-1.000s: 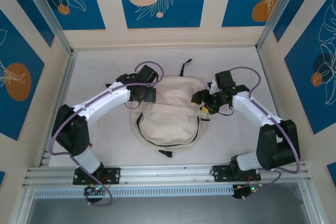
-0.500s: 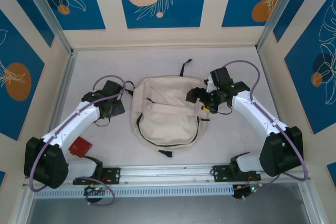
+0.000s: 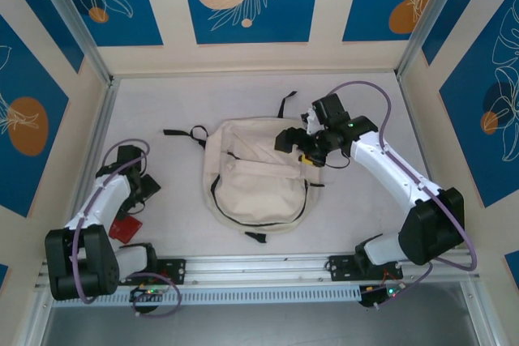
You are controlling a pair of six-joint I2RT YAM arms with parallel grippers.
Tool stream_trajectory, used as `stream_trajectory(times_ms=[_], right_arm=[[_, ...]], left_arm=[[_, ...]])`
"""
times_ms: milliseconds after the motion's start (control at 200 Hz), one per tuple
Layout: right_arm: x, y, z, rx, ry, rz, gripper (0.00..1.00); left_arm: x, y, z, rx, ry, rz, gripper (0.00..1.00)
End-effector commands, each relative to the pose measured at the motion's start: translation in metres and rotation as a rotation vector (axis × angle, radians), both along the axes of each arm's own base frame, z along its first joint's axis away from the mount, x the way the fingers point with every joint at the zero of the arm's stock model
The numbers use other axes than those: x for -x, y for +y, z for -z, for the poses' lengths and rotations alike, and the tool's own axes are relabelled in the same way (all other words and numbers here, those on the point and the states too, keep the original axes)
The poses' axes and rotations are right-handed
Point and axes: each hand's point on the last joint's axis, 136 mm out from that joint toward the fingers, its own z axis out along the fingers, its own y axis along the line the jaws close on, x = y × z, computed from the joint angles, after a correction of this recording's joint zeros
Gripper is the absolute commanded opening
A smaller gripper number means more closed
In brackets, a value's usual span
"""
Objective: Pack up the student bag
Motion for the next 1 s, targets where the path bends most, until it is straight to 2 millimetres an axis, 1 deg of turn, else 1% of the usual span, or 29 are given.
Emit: stream_trajectory(times_ms=[0,90,260,350,425,500,615,715,885,995], right_arm=[[0.006,0.006,-0.004,-0.011,0.037,-0.014,0.91],[0.006,0.008,-0.006,-0.010,0.035,-0.013,0.91],[0.006,0.009,-0.006,-0.002,0.037,-0.014,0.91],[0.006,0.009,-0.006,0.000,0.039,-0.012,0.90],[0.007,0.009,-0.006,0.003,0.040,-0.010,0.90],[0.006,0.009,-0.006,0.004,0.039,-0.010,0.90],[0.005,0.009,-0.004,0.007,0.043,-0.007,0.90],[0.004,0.010,-0.001,0.005,0.049,-0.004,0.90],[0.005,0.009,0.000,0.009,0.054,-0.003,0.90],[0.006,0.008,0.001,0.013,0.054,-0.002,0.90]], left_arm=[[0.000,0.003,0.008,0.071,-0.043,-0.043,1.00],[0.005,0.009,0.014,0.090,-0.040,-0.085,1.00],[0.009,0.009,0.023,0.118,-0.034,-0.112,1.00],[0.006,0.004,0.027,0.150,-0.043,-0.104,1.00],[0.001,-0.005,0.029,0.201,-0.064,-0.080,0.99],[-0.009,-0.019,0.028,0.255,-0.105,-0.040,0.95],[-0.018,-0.036,0.024,0.284,-0.115,0.021,0.95],[-0.025,-0.056,0.020,0.312,-0.129,0.066,0.95],[-0.041,-0.096,0.012,0.378,-0.160,0.154,0.95],[-0.052,-0.128,0.002,0.417,-0.173,0.247,0.94]])
